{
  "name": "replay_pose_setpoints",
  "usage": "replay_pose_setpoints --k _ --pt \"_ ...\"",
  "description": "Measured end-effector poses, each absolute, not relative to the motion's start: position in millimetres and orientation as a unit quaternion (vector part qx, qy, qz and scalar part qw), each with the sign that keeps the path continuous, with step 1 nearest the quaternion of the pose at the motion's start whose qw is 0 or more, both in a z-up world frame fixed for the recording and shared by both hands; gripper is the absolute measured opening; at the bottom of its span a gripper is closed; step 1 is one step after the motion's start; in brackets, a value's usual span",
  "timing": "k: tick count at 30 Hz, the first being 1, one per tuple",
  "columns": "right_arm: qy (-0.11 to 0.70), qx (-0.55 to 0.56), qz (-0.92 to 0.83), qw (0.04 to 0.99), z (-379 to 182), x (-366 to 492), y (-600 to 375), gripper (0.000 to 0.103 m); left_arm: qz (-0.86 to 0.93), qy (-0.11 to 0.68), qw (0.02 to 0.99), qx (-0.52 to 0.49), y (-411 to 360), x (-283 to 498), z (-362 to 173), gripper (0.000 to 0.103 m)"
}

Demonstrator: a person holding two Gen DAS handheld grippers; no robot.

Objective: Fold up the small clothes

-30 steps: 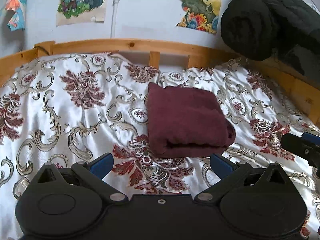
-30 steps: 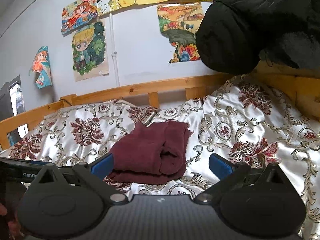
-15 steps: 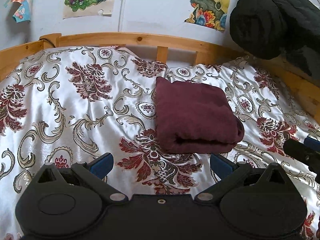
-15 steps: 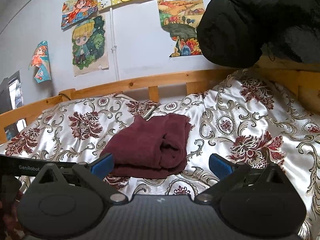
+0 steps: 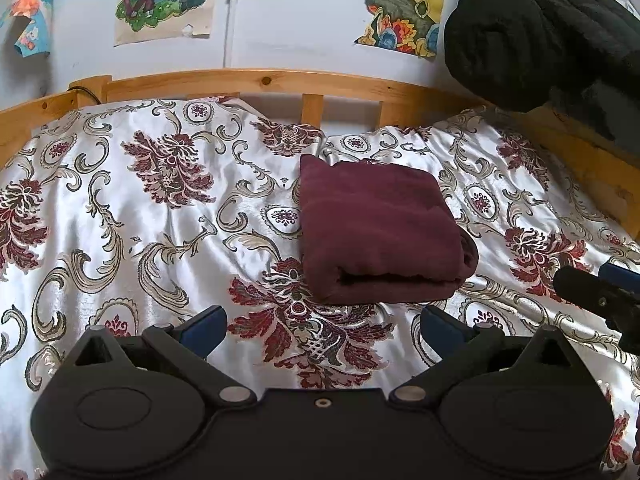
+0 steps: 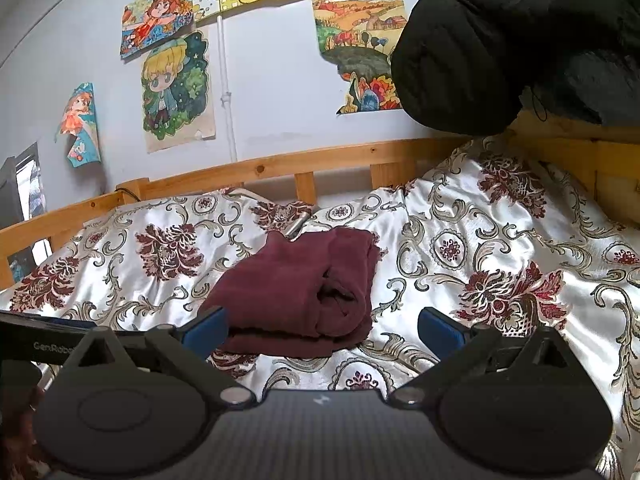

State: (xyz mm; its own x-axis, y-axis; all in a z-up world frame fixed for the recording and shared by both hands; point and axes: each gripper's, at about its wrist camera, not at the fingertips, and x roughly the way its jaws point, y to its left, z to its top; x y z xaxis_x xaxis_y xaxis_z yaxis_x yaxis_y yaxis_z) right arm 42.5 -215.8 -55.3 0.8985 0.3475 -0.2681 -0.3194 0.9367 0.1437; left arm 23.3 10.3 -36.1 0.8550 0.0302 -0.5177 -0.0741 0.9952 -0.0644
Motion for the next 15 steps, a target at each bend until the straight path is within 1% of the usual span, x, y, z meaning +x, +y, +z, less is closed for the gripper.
replay_pose_setpoints --k 15 --pt "0.147 0.048 0.172 0.973 -55.1 43.3 -216.4 0.103 0.026 0.271 0.961 -0.043 11.8 23.1 -37.7 0.102"
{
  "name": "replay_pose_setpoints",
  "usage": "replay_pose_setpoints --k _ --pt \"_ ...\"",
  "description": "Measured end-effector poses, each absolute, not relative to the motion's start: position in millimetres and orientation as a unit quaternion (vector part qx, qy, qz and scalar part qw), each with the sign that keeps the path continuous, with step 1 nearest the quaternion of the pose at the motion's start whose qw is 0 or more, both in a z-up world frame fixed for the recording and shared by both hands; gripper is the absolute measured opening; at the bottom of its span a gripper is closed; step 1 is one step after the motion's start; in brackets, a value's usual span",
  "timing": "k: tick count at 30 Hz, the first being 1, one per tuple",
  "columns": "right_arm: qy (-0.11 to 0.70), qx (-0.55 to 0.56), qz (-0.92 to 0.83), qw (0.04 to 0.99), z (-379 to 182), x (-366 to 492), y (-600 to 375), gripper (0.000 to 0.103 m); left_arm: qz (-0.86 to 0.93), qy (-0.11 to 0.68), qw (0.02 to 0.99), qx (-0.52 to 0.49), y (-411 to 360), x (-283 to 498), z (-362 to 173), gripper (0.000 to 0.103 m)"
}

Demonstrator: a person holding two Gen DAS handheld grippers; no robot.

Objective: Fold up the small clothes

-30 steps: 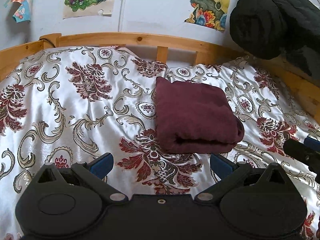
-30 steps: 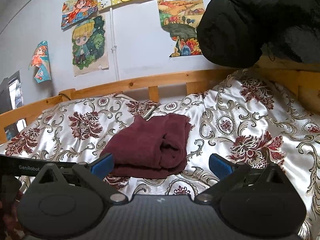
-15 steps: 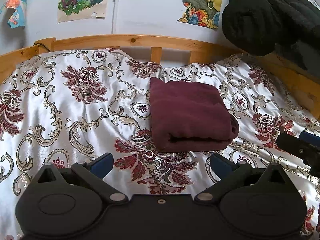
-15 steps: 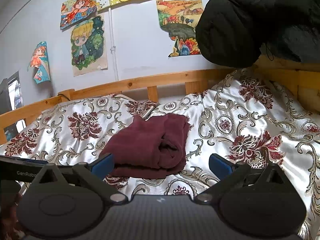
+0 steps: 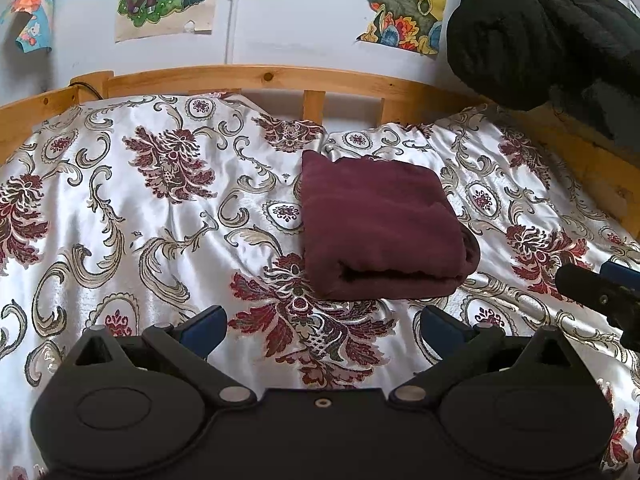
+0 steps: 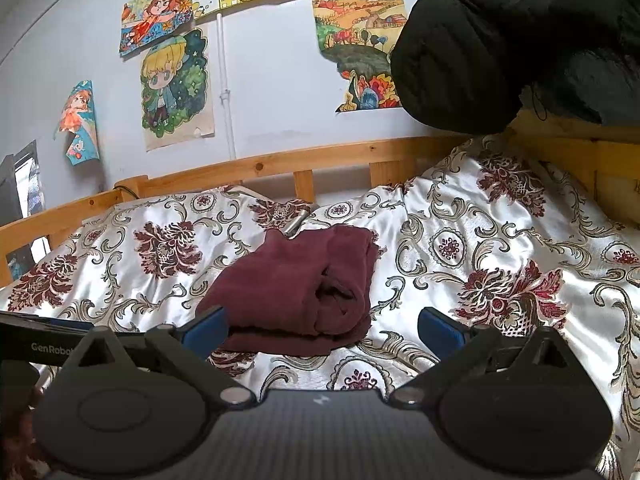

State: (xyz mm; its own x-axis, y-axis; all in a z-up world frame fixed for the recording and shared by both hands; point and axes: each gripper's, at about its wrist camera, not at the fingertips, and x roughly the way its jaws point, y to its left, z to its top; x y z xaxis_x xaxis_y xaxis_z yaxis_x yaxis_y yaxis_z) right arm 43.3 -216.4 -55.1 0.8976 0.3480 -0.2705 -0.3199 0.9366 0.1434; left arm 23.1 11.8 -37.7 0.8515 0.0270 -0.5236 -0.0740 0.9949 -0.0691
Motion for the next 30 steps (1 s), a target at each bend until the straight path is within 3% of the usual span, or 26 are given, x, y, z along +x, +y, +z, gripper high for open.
replay_pose_setpoints --k 30 --pt "0.150 0.047 0.171 0.973 -56.5 44.4 -216.3 0.103 0.026 0.275 0.960 -0.043 11.9 22.8 -40.5 0.102"
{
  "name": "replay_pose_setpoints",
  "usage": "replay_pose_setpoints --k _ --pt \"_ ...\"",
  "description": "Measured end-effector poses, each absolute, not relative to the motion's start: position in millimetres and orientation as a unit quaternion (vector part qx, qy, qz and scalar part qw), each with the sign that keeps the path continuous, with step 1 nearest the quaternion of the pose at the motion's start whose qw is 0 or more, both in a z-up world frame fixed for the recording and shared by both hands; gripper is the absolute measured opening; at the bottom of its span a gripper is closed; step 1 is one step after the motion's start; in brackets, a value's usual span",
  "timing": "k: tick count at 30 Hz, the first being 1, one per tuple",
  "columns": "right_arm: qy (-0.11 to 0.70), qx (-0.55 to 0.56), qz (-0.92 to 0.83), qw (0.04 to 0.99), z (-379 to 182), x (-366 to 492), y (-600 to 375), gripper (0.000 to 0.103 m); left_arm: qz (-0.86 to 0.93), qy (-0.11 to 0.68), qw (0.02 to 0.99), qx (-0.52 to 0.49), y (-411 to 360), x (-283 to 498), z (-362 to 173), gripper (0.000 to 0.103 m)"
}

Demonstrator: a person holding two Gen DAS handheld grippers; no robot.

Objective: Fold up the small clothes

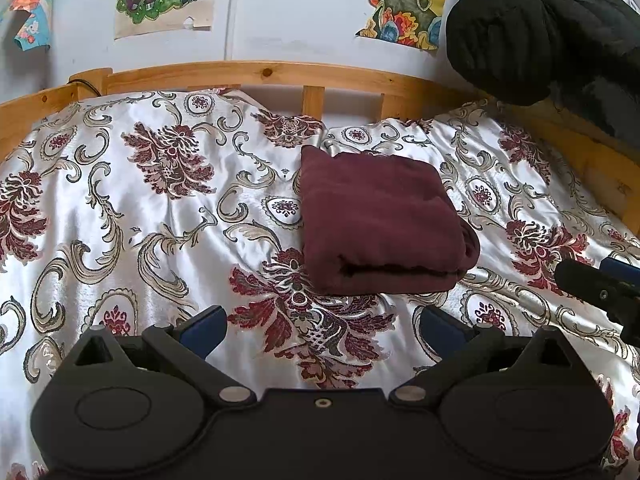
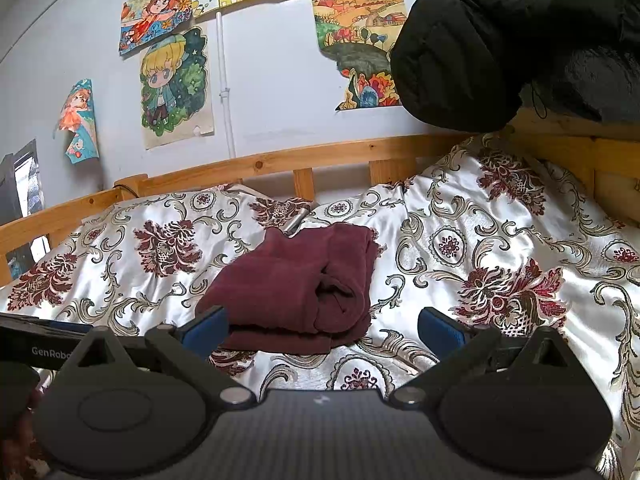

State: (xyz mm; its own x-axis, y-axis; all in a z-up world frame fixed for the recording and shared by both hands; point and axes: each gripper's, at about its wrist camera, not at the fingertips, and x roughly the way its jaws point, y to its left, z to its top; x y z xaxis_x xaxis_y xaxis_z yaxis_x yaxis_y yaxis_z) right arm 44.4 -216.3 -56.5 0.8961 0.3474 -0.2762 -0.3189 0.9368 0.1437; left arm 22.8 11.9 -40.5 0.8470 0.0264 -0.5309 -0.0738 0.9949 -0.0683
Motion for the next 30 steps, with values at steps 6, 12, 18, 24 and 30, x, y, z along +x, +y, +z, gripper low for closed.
replay_pose_setpoints --k 6,12,18,24,30 --pt "0.150 0.048 0.171 0.973 -56.1 44.4 -216.2 0.103 0.027 0.275 0.960 -0.043 11.6 22.9 -40.4 0.102" --pt "0.150 0.048 0.171 0.972 -56.3 44.4 -216.1 0.103 0.026 0.276 0.960 -0.043 12.1 22.9 -40.4 0.102" --pt "0.152 0.048 0.172 0.972 -56.9 44.7 -215.7 0.103 0.030 0.290 0.956 -0.030 8.6 24.7 -42.8 0.102" --pt "0.153 0.047 0.172 0.972 -58.7 44.8 -215.2 0.103 0.092 0.298 0.950 0.035 2.4 25.4 -40.0 0.102" --pt "0.154 0.047 0.171 0.972 -58.4 44.9 -214.9 0.103 0.090 0.295 0.951 0.037 2.2 20.8 -35.6 0.102"
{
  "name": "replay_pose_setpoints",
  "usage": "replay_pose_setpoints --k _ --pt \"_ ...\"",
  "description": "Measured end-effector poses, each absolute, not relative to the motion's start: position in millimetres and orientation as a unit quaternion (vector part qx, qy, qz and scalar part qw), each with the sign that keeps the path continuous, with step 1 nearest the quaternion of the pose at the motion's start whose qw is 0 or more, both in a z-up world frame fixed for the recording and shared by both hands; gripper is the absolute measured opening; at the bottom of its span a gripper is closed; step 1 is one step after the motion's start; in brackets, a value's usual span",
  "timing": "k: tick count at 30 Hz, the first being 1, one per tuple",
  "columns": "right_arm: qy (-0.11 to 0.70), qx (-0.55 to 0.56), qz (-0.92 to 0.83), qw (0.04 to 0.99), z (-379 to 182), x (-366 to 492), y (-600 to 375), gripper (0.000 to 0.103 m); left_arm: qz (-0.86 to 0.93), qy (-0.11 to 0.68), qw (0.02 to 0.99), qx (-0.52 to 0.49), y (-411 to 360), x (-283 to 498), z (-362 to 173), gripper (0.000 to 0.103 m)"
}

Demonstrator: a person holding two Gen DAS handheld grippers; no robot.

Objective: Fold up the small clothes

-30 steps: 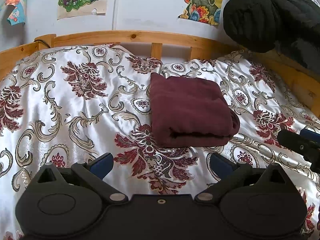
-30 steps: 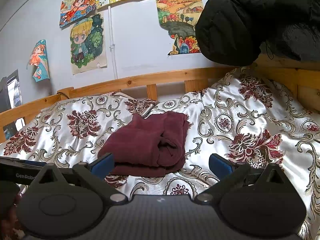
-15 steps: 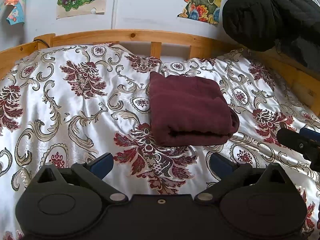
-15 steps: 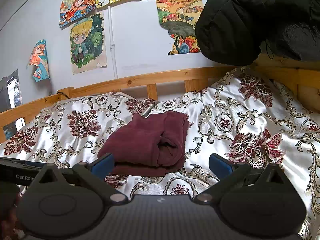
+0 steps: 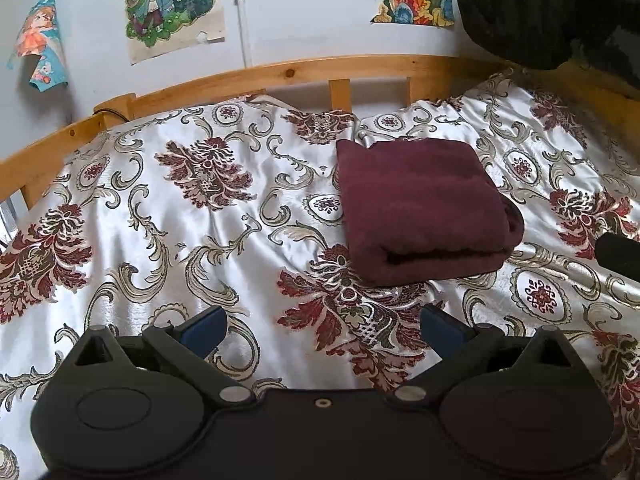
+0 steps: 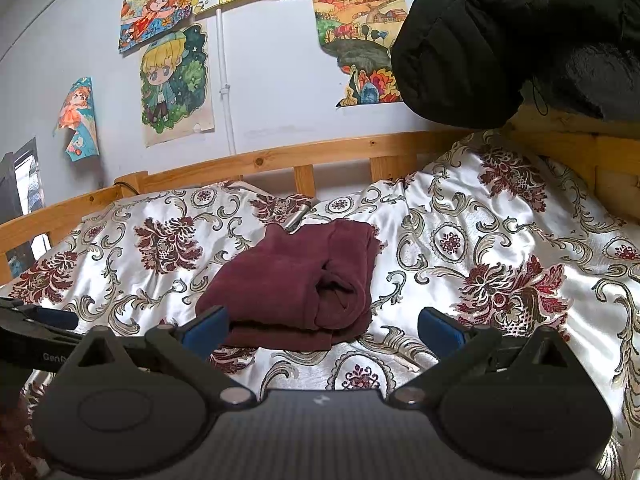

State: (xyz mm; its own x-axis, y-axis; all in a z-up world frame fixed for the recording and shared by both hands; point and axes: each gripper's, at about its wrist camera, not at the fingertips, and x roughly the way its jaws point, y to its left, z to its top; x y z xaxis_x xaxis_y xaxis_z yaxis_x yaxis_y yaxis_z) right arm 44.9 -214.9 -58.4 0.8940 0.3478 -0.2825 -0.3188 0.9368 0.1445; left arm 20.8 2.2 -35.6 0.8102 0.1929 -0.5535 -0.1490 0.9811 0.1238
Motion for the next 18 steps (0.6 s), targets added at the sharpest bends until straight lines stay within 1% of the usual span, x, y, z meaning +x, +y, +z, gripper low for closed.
replay_pose_setpoints --k 18 --pt "0.154 0.047 0.172 0.972 -58.2 45.1 -215.1 0.103 0.072 0.302 0.950 0.035 1.8 23.1 -35.9 0.102"
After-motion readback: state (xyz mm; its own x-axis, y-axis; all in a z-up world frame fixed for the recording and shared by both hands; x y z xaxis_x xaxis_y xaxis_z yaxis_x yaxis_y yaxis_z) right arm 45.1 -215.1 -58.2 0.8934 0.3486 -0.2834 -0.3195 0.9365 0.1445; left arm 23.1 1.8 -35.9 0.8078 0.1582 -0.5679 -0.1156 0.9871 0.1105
